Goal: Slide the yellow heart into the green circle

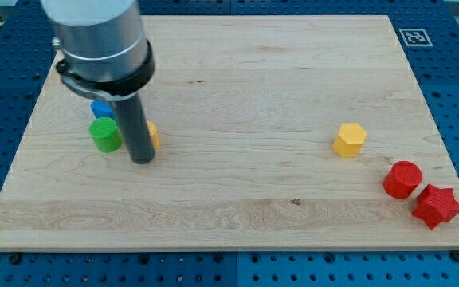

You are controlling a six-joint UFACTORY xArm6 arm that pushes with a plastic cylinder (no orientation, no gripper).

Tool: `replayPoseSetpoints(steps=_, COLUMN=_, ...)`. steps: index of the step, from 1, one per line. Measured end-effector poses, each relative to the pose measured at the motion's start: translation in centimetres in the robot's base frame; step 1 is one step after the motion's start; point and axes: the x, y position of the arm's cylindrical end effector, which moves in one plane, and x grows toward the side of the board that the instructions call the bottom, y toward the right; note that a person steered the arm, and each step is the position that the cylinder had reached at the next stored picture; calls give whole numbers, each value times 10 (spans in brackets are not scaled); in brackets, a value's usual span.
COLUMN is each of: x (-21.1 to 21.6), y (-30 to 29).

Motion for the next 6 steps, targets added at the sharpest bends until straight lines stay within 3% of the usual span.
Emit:
replayPoseSetpoints(steps=1, x=0, y=-21)
replayPoseSetpoints(steps=4, x=-1, y=82)
replayPoseSetpoints(steps=6, x=-18, y=39)
